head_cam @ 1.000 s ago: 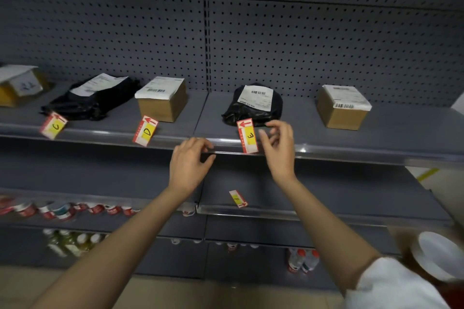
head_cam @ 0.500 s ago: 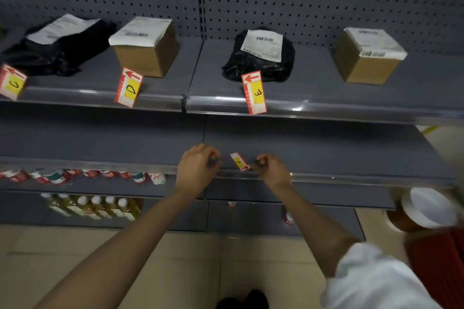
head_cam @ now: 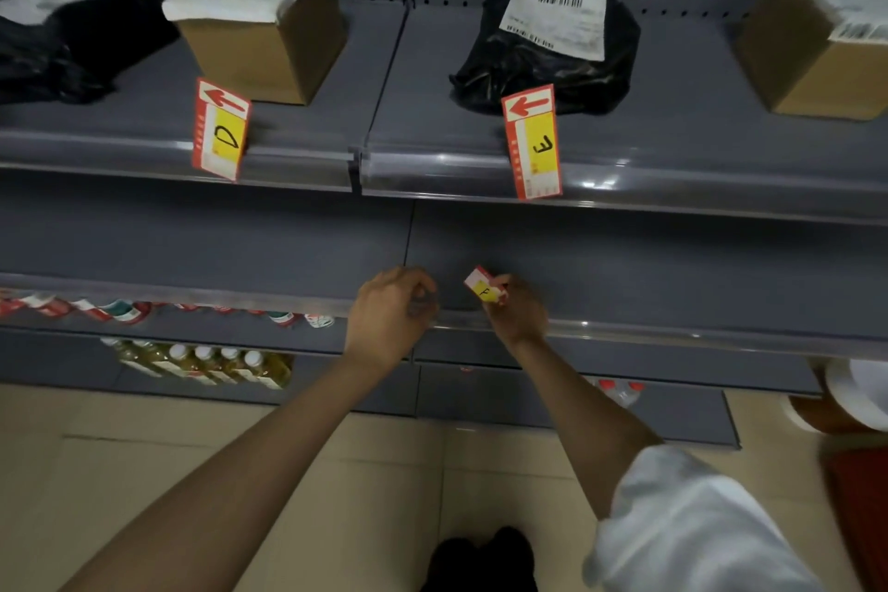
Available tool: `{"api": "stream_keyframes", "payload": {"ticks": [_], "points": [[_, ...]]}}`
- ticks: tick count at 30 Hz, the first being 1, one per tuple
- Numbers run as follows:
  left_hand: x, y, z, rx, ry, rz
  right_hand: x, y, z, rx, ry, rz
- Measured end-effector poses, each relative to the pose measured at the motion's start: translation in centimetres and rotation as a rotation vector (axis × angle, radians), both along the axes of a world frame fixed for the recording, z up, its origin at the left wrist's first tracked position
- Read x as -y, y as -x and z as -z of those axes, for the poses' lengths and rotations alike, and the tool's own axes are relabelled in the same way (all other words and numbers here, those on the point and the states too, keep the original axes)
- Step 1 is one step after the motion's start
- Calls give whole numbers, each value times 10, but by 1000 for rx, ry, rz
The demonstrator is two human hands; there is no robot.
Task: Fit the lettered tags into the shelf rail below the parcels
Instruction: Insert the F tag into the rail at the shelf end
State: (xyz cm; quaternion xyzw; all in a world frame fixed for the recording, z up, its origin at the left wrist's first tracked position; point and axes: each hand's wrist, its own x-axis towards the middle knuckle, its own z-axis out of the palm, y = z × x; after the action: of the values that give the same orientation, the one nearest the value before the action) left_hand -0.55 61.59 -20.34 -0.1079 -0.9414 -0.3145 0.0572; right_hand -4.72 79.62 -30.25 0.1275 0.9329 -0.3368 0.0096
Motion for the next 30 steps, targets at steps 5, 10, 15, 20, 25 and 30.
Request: {"api": "stream_keyframes", "payload": {"ticks": [5, 10, 15, 20, 25, 30], "points": [[-23, -2, -12, -50, 26, 102, -28, -16, -20, -103, 184, -63], [-54, -5, -32, -90, 48, 165, -89, -41, -60, -26, 361, -83], [-108, -12, -66, -211, 68, 315, -145, -66, -112, -17, 292, -73], [-149, -25, -98, -338, 36, 449, -193, -101, -168, -60, 193, -133], [-191, -25, -131, -438, 34, 480, -243, -127, -215, -187, 209, -64], [-235, -20, -138, -469, 118, 430, -278, -129, -251, -379, 276, 18]]}}
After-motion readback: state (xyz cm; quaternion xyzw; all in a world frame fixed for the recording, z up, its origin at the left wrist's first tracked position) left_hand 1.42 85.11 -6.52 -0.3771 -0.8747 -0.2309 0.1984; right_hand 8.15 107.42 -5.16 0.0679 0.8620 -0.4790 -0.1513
